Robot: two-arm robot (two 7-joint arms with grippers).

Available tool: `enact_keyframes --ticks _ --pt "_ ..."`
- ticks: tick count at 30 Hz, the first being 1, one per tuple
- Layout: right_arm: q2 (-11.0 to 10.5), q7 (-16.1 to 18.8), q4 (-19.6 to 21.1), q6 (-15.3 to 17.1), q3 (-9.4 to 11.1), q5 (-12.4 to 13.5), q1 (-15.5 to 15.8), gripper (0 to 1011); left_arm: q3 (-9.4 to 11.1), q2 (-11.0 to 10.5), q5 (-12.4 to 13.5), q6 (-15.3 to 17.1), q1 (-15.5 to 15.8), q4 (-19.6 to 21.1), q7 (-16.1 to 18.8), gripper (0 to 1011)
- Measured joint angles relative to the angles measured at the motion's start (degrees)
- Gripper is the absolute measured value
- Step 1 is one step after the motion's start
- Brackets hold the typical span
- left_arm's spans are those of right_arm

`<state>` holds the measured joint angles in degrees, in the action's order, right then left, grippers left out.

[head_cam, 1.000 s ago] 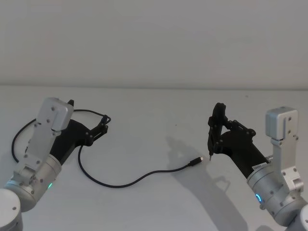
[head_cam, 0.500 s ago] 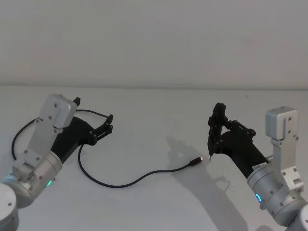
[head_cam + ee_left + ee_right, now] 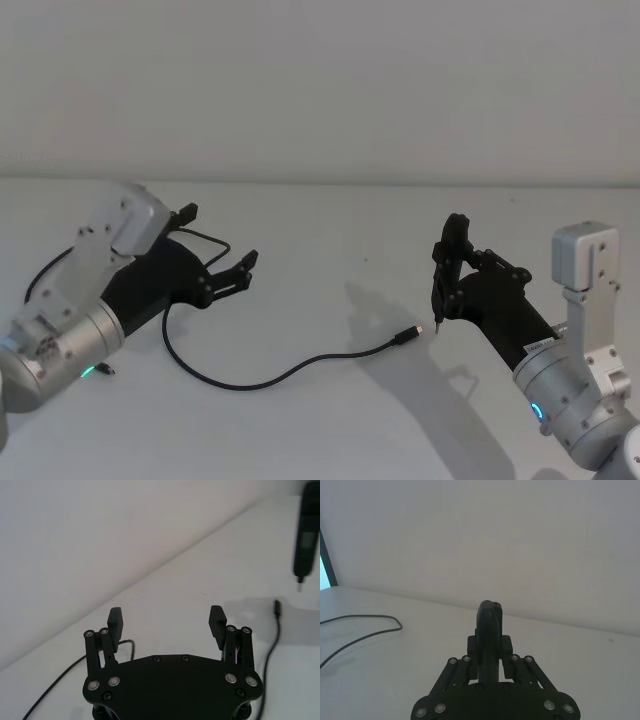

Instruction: Pick up the data cable with the one hand.

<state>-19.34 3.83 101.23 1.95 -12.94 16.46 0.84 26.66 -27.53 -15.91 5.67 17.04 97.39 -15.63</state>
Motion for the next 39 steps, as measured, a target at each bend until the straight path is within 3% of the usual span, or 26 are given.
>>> enact_keyframes --ticks 13,19,25,39 --pt "0.0 0.0 0.0 0.0 0.0 0.0 0.0 275 1.73 -3.97 -4.74 6.05 5.11 -0.86 -13.6 1001" --pt "0.0 0.0 0.0 0.0 0.0 0.0 0.0 274 4.03 -4.94 -6.12 9.05 8.63 -3.3 -19.85 1001" --pt "0.0 0.0 0.0 0.0 0.0 0.0 0.0 275 6.07 -5.02 -6.36 10.44 10.89 -5.37 -23.19 1001" --pt "0.0 0.0 0.0 0.0 0.0 0.0 0.0 275 9.74 -3.79 -5.95 11.54 14.08 -8.75 -26.19 1001"
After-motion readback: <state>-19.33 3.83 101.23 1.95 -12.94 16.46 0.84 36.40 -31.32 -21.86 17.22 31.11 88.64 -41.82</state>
